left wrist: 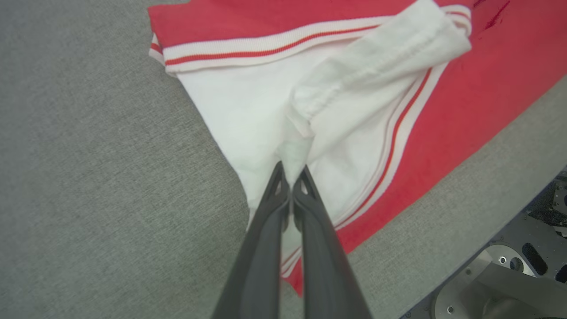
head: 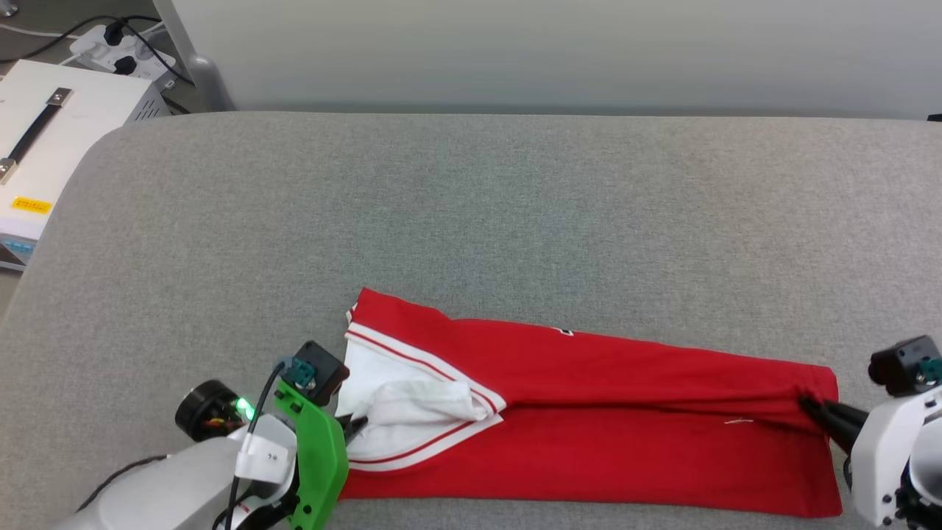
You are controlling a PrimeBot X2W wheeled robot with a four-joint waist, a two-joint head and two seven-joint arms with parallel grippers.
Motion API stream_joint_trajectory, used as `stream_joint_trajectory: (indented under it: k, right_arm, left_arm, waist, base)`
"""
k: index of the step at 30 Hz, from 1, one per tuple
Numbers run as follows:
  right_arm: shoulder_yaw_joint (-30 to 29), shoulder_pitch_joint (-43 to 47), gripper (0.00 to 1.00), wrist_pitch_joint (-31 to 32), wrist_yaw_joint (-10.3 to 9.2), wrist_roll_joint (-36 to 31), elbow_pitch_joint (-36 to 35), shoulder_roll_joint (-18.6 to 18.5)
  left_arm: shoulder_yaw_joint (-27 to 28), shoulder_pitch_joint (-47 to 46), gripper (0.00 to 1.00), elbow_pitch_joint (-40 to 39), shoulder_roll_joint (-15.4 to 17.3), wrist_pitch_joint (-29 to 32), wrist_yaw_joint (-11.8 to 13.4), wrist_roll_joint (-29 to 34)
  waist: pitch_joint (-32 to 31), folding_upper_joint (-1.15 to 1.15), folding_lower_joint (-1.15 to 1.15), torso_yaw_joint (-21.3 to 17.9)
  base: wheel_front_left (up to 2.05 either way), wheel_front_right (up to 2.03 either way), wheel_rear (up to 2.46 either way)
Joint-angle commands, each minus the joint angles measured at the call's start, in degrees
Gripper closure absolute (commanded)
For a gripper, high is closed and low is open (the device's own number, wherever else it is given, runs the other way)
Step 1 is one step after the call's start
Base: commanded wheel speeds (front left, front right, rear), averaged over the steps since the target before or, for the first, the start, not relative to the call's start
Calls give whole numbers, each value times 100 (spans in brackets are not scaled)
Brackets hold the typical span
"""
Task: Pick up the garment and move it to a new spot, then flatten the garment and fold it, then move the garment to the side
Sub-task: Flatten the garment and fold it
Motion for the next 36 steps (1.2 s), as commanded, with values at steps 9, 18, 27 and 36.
stream_joint_trajectory:
  k: [9, 18, 27, 36]
  right_arm:
    - [-244, 481, 100, 79, -5, -89, 146, 400]
    - [-754, 621, 0, -85, -5, -38, 13, 608]
    - [-1750, 938, 0, 39, -5, 188, -606, 271]
    - [-2564, 1299, 0, 1284, -5, 1372, -421, 207]
  left_arm:
    - [22, 346, 100, 260, -131, -208, 60, -149]
    - [362, 511, 0, 355, -251, -1221, 607, 32]
    - [820, 829, 0, 49, -232, -2290, 1457, 265]
    - [2019, 1313, 0, -373, -440, -2500, 2206, 1240]
  waist:
    - [211, 0, 0, -13]
    - [-33, 0, 0, -72]
    - [-258, 0, 0, -43]
    - [-191, 0, 0, 68]
  base:
    - [0, 0, 0]
    - [0, 0, 0]
    - [0, 0, 0]
    - [0, 0, 0]
